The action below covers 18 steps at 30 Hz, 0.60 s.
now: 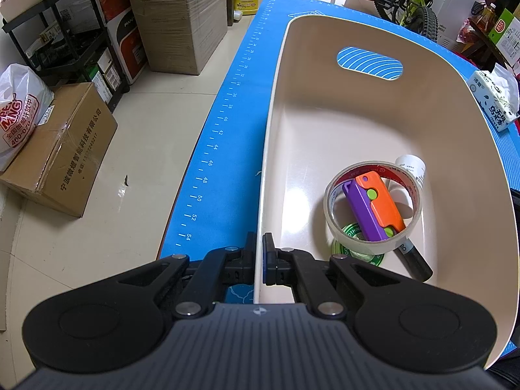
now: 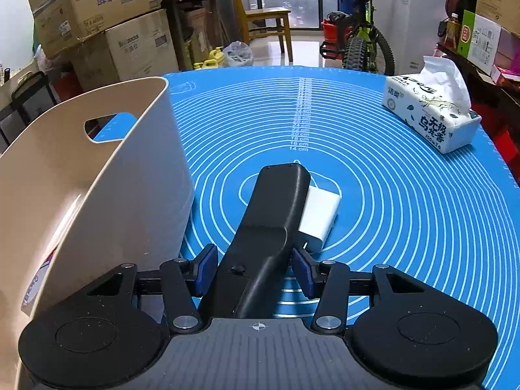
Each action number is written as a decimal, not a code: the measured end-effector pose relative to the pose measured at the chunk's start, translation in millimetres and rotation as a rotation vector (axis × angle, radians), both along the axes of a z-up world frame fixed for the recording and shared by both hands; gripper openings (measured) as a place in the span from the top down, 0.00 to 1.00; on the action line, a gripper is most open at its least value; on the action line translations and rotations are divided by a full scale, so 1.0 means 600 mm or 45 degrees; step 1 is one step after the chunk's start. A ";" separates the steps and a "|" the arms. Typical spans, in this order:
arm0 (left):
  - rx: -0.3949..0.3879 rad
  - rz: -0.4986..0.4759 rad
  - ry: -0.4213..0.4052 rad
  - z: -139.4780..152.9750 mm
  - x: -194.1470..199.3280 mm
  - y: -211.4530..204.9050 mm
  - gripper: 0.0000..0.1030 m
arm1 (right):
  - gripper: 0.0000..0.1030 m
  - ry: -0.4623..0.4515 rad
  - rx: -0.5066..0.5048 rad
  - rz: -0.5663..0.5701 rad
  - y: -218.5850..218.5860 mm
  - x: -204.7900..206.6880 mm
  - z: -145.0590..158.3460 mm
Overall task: Organize rigid objects
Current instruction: 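Move the right gripper to the black TV remote and grasp it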
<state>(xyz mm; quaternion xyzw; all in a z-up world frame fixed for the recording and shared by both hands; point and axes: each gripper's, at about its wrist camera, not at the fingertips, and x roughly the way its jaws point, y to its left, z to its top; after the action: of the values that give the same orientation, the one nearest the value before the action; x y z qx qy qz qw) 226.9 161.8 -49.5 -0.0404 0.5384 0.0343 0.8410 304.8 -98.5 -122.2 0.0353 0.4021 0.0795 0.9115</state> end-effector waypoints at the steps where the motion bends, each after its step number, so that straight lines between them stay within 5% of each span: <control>1: 0.001 0.000 0.000 0.000 0.000 0.000 0.96 | 0.41 0.002 0.009 0.002 -0.002 0.001 -0.001; 15: 0.007 0.000 0.001 0.000 0.000 0.000 0.95 | 0.51 0.026 0.127 -0.013 -0.008 -0.005 -0.018; 18: 0.008 -0.001 0.000 0.000 0.000 0.000 0.95 | 0.63 -0.017 0.136 -0.003 -0.010 -0.017 -0.011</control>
<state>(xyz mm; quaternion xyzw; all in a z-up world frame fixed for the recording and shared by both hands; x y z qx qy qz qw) 227.1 161.6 -49.3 -0.0375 0.5385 0.0357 0.8410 294.6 -104.7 -128.6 0.0838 0.3910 0.1001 0.9111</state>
